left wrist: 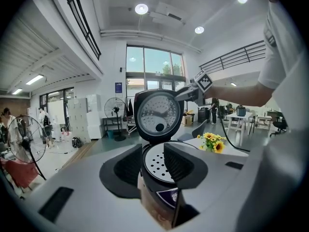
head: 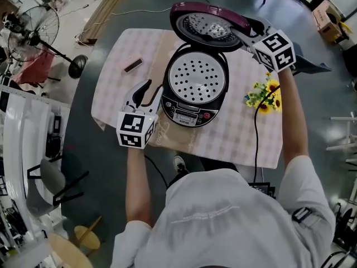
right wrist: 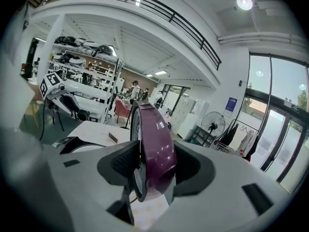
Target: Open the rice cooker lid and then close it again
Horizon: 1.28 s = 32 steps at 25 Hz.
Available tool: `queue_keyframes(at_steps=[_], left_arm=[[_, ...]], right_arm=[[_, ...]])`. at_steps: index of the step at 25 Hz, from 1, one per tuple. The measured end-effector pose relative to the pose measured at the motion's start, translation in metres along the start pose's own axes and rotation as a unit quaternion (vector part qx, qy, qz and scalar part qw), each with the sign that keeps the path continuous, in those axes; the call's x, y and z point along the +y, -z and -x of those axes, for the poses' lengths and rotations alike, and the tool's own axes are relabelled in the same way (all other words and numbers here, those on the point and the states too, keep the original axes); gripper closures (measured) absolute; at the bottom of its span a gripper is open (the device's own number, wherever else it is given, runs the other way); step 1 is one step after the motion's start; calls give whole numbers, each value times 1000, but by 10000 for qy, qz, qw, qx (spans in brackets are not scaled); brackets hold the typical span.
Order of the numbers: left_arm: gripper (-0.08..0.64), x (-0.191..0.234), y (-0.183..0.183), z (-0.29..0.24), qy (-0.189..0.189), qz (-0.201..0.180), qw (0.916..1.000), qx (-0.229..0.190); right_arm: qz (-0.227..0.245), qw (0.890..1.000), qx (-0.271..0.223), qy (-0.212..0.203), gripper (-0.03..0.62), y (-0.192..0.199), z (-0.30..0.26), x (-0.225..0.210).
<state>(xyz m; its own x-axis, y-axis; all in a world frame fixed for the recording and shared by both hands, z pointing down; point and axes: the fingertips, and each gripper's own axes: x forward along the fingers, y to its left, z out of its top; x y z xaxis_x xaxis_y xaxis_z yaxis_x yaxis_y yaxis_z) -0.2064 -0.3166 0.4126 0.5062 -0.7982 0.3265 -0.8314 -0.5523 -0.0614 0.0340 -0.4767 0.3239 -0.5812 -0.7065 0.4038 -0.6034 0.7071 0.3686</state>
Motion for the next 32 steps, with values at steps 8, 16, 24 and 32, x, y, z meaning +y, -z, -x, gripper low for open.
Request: queue_keyframes(at_steps=[8, 16, 24, 32], left_arm=[[405, -2, 6, 15, -21, 30, 10000, 16], [405, -11, 12, 24, 61, 69, 9999, -44], [405, -26, 22, 41, 159, 82, 9998, -13], [405, -39, 34, 59, 248, 46, 9997, 16]], right_arm=[[104, 9999, 19, -123, 380, 0, 11, 22], [403, 9986, 69, -342, 382, 5, 24, 57], [436, 9975, 5, -550, 380, 9, 39, 95], [344, 9979, 28, -551, 373, 21, 51, 126]])
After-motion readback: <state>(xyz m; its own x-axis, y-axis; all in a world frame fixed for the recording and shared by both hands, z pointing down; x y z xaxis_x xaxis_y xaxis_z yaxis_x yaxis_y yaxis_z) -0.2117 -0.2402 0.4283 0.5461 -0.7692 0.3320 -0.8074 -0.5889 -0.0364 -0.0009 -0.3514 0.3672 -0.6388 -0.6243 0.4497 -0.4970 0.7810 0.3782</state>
